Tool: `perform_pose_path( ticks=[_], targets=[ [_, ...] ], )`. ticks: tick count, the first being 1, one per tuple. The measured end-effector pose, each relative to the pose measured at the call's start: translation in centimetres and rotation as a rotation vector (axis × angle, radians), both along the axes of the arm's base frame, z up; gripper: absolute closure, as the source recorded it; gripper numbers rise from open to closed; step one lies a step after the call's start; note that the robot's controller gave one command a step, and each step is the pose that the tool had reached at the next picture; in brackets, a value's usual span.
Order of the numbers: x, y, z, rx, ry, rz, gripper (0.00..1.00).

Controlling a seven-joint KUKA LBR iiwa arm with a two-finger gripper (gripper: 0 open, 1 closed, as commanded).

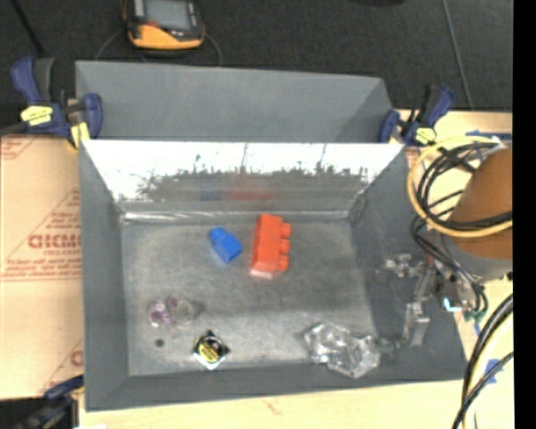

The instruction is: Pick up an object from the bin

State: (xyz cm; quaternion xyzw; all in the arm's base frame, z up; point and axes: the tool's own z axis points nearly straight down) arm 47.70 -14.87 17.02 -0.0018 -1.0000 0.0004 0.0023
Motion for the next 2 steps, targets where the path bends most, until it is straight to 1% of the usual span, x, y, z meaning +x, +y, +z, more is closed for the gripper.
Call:
perform_pose_path(
  ticks=[1, 2],
  targets=[
    [-0.13, 0.79, -8.88, 0.000, -0.008, 0.132, 0.00],
    [0.01, 0.05, -9.66, -0.004, -0.021, 0.115, 0.00]
  ],
)
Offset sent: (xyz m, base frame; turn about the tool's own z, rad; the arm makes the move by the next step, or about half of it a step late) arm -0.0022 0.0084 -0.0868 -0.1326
